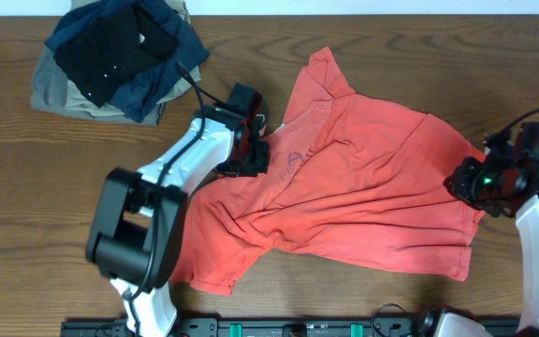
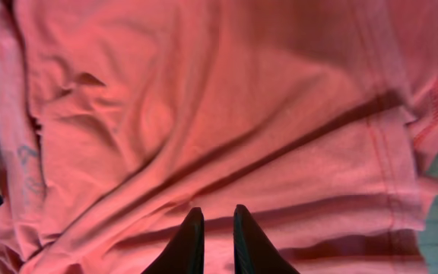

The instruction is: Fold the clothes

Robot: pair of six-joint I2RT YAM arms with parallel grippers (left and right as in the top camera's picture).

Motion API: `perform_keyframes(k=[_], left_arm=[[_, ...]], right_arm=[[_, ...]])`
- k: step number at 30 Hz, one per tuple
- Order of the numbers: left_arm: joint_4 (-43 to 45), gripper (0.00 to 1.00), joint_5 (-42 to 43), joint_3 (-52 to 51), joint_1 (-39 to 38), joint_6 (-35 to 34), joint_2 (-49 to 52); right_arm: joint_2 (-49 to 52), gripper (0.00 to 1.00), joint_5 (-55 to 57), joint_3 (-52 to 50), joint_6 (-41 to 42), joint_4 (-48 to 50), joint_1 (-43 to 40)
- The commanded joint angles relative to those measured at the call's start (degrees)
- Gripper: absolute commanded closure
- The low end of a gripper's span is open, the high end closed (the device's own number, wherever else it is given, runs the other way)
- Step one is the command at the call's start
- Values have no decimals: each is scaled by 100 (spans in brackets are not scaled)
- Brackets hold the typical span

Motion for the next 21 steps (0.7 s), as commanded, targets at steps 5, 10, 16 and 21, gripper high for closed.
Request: perform_keyframes(k=[5, 10, 16, 21], left_arm=[[474, 94, -20, -22, 61, 116, 485], [590, 94, -249, -22, 260, 109, 667], [332, 94, -1425, -22, 813, -608, 708], [-142, 94, -2597, -22, 1401, -1016, 697]], right_arm=[[411, 89, -37, -236, 195, 232, 267], [616, 91, 4, -256, 195, 247, 306], [807, 91, 81, -264, 199, 269, 317], [1064, 89, 422, -271, 396, 293, 350]])
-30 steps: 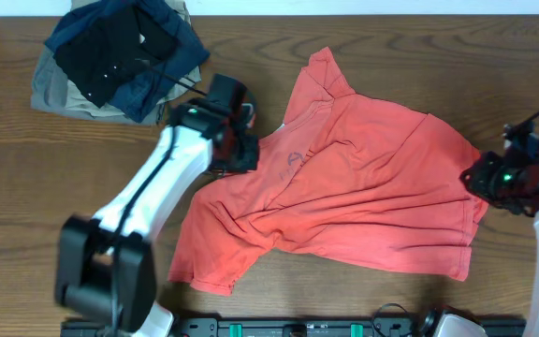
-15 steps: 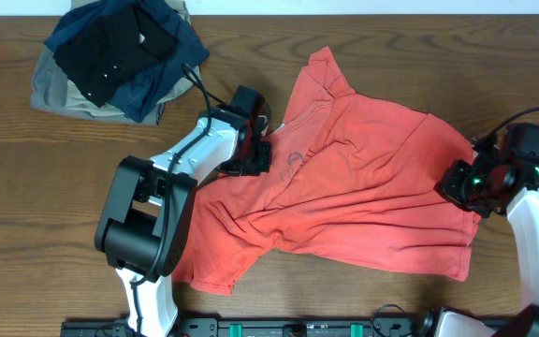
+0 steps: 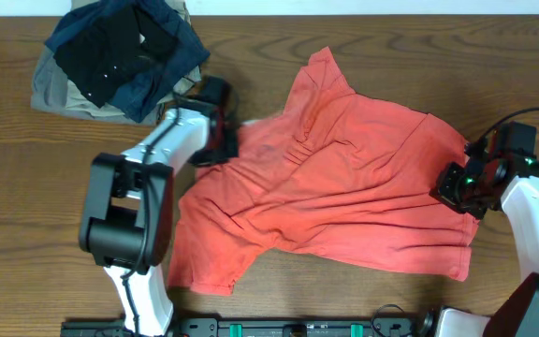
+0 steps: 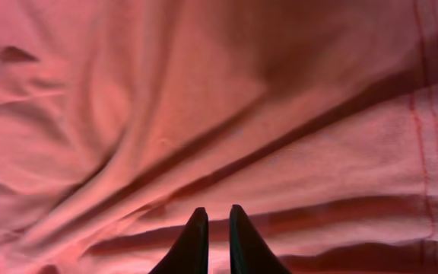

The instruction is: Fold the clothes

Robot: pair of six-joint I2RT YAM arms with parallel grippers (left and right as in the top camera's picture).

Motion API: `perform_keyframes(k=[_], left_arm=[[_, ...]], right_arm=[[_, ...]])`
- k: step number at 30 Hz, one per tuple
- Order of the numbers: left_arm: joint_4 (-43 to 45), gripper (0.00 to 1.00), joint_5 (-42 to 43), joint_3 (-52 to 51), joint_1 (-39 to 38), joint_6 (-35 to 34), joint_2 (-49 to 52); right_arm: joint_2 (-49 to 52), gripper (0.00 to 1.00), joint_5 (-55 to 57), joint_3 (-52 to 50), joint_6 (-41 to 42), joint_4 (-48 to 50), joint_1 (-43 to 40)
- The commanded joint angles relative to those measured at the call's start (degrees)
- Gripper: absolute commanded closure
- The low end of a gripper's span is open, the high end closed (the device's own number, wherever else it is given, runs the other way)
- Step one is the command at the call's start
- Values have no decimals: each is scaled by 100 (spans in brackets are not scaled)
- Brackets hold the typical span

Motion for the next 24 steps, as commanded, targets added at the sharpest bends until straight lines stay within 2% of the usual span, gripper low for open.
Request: perform_keyframes(k=[1, 5, 8, 12, 15, 18, 20, 24], left_arm=[[-258, 94, -1438, -155, 428, -361, 317], [-428, 94, -1694, -153, 704, -424, 267], [-581, 94, -1993, -153, 868, -831, 160], [-671, 94, -2015, -153, 1025, -872, -114], [-734, 94, -2006, -153, 1029, -870, -385], [-835, 94, -1945, -153, 970, -870, -776], [-920, 94, -1910, -153, 907, -870, -1110], [-990, 93, -1215, -153, 767, -868, -1716]], right_arm=[[199, 89, 243, -42, 197, 48, 118], [431, 91, 243, -42, 229, 103, 118], [522, 93, 245, -42, 229, 105, 118], [538, 93, 243, -42, 229, 177, 129], [538, 90, 240, -42, 227, 247, 177], [538, 81, 240, -42, 227, 431, 264], [538, 80, 240, -42, 229, 590, 326], [538, 77, 291, -37, 291, 981, 428]])
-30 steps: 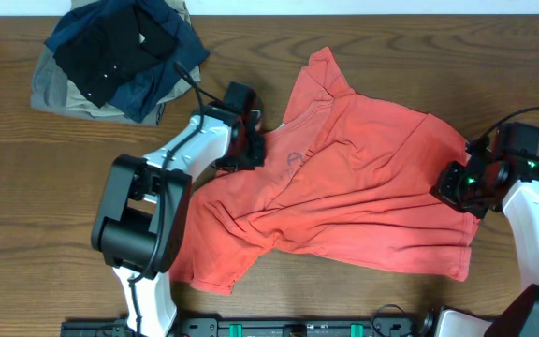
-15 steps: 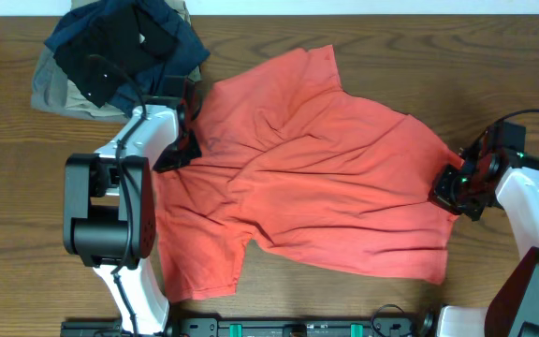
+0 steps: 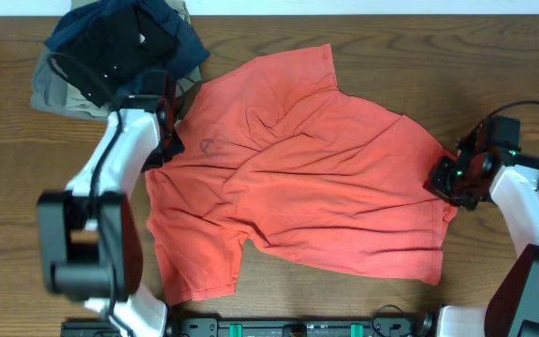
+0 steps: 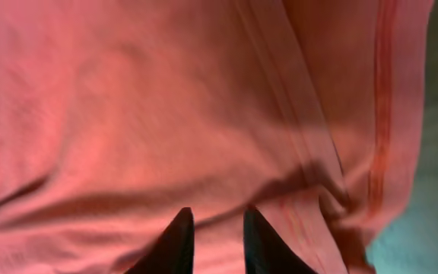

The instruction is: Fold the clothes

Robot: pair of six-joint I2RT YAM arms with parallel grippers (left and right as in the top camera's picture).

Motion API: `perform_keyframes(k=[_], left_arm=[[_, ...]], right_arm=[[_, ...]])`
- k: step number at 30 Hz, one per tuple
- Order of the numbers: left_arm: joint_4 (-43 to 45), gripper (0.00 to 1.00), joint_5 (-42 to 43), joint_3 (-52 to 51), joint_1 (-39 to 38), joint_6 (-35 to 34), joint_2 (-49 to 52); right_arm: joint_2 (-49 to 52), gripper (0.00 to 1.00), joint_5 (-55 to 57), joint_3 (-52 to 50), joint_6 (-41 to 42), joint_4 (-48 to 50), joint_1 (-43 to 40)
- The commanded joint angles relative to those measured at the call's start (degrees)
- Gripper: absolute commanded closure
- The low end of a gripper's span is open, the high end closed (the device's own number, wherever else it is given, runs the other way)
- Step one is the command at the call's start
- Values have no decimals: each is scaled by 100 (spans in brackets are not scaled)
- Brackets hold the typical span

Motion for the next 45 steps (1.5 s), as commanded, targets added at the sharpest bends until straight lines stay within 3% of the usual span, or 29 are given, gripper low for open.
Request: perform_keyframes(k=[1, 3, 6, 9, 12, 15, 20, 29, 32, 45], left_arm=[[-48, 88, 645, -33, -107, -92, -448], [-107, 78, 984, -33, -155, -94, -590], [-323, 76, 1322, -33, -216, -94, -625], [-505, 66, 1388, -39, -282, -94, -586], [-584, 46, 1390, -50, -361, -94, -584], [-605, 38, 1390, -70, -461, -92, -584], [-623, 35, 1388, -114, -614, -92, -584], [-619, 34, 1384, -114, -682, -92, -584], [-621, 33, 1384, -114, -682, -94, -584], [-621, 33, 1381, -114, -682, -92, -584]], right_arm=[[33, 76, 109, -17, 76, 205, 133], [35, 76, 348, 15, 151, 319, 131], [37, 75, 682, 109, 205, 398, 131], [37, 75, 656, 149, 208, 382, 133], [103, 75, 791, 149, 214, 367, 131], [326, 76, 1058, 149, 393, 481, 131], [809, 83, 1062, 149, 417, 831, 131], [1080, 83, 1340, 149, 450, 1193, 131], [1263, 99, 1397, 149, 459, 1311, 131], [1886, 99, 2083, 323, 455, 1696, 50]])
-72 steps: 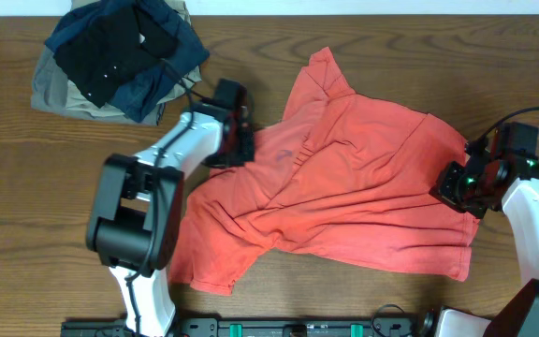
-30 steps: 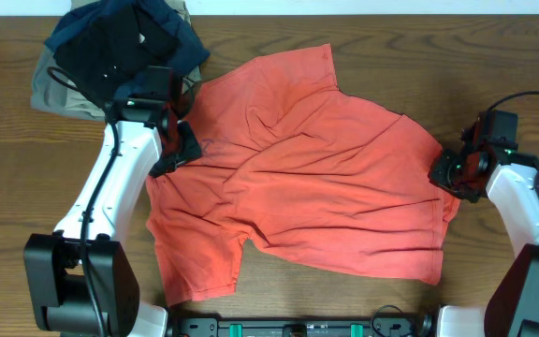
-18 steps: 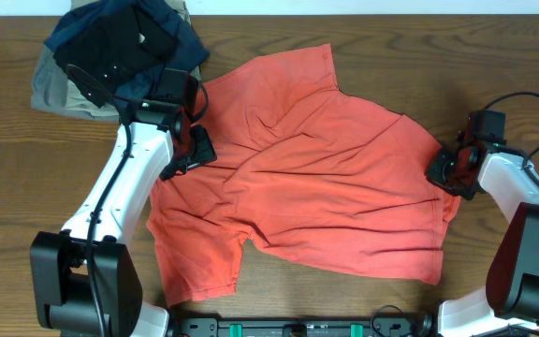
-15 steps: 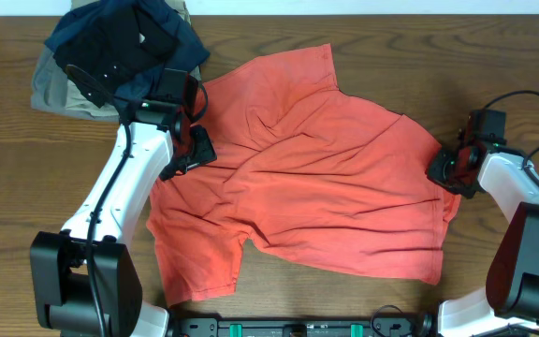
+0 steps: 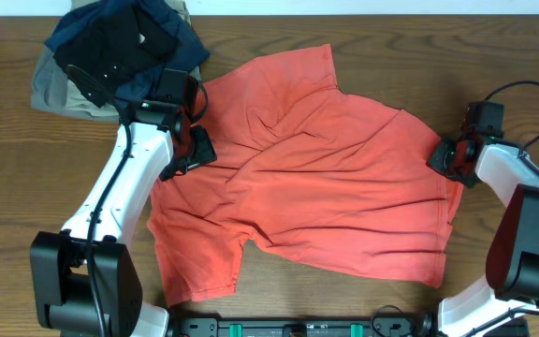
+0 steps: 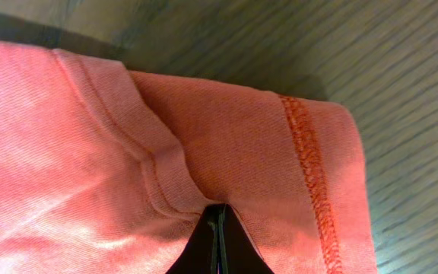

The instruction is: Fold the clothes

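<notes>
An orange-red T-shirt lies spread but wrinkled across the middle of the table. My left gripper rests at the shirt's upper left edge; the overhead view does not show how its jaws stand. My right gripper is at the shirt's right sleeve. In the right wrist view its fingertips are shut together, pinching the T-shirt at the sleeve seam beside the stitched hem.
A pile of dark blue, black and khaki clothes sits at the far left corner, close to my left arm. Bare wooden table surrounds the shirt. A black rail runs along the front edge.
My right gripper has moved from the shirt's right edge up to the sleeve, and its slightly parted jaws are now shut on the seam. The left gripper has shifted right onto the shirt. The shirt lies unchanged.
The shirt lay bunched right of centre, with my left gripper on its left part and my right gripper at its right edge. The left gripper was then further up and left, and by 1.5 s ago the shirt lay spread out leftward. Now the right gripper grips the sleeve.
</notes>
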Robot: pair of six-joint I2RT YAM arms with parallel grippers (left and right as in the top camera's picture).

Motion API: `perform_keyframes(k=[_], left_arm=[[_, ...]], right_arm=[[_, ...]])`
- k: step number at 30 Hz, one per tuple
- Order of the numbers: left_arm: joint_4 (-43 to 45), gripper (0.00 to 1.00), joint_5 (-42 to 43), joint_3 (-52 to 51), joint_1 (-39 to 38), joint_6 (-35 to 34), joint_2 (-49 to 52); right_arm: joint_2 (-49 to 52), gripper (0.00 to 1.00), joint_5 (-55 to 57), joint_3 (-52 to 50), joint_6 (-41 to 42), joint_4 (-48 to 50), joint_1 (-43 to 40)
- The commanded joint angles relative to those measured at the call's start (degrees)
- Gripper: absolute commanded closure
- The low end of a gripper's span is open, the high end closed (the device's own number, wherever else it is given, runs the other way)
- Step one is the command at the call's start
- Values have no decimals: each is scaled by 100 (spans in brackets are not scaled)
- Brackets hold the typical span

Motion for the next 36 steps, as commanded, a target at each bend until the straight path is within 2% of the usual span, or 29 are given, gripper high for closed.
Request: perform_keyframes(k=[1, 12, 15, 20, 24, 28, 36], left_arm=[[-35, 33, -26, -66, -13, 33, 35], [-28, 33, -26, -66, -13, 31, 35], [20, 33, -26, -66, -13, 28, 35], [96, 33, -26, -66, -13, 31, 35], [127, 33, -26, -66, -13, 28, 35], [151, 33, -24, -66, -13, 28, 35], [138, 33, -24, -66, -13, 31, 35]], right_arm=[[387, 99, 643, 66, 44, -63, -96], [584, 99, 623, 1685, -411, -343, -457], [728, 99, 455, 2026, -426, -682, -452], [651, 99, -385, 2260, -466, -1239, -450], [619, 99, -1388, 2262, -817, -1598, -365], [710, 99, -1373, 2085, -925, -1840, -164], [1104, 99, -1375, 1847, -962, -1589, 15]])
